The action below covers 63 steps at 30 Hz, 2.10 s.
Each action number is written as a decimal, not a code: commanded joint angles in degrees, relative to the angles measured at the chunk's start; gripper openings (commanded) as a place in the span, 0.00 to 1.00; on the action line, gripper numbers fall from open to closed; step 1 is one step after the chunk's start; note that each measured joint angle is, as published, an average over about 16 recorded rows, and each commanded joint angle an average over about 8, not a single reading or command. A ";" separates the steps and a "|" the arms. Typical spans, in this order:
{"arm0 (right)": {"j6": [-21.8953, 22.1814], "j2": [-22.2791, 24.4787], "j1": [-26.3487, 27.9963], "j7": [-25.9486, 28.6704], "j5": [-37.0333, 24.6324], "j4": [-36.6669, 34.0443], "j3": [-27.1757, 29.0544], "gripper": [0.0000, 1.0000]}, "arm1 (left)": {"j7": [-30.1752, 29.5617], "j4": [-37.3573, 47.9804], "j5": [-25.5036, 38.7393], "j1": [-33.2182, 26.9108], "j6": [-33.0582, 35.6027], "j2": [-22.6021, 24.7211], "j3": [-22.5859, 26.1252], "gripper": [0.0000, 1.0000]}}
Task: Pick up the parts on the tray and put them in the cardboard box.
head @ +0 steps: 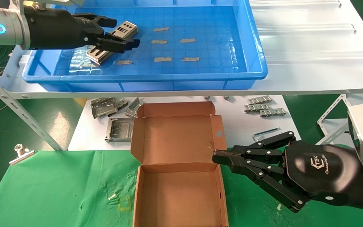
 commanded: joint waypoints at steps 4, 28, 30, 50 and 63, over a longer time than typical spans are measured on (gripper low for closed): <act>0.00 0.00 0.00 0.00 0.00 0.00 0.00 1.00 | 2.06 4.40 0.33 -1.18 -1.45 1.02 0.05 1.00; 0.00 0.00 0.00 0.00 0.00 0.00 0.00 1.00 | 4.21 13.80 1.52 -3.98 -7.17 4.54 0.65 0.00; 0.00 0.00 0.00 0.00 0.00 0.00 0.00 1.00 | 3.96 14.13 1.41 -4.00 -7.37 4.63 0.57 0.00; 0.00 0.00 0.00 0.00 0.00 0.00 0.00 1.00 | 2.68 14.87 0.89 -3.61 -8.91 4.81 0.22 0.00; 0.00 0.00 0.00 0.00 0.00 0.00 0.00 1.00 | 3.25 14.49 0.74 -3.82 -10.07 5.03 0.12 0.30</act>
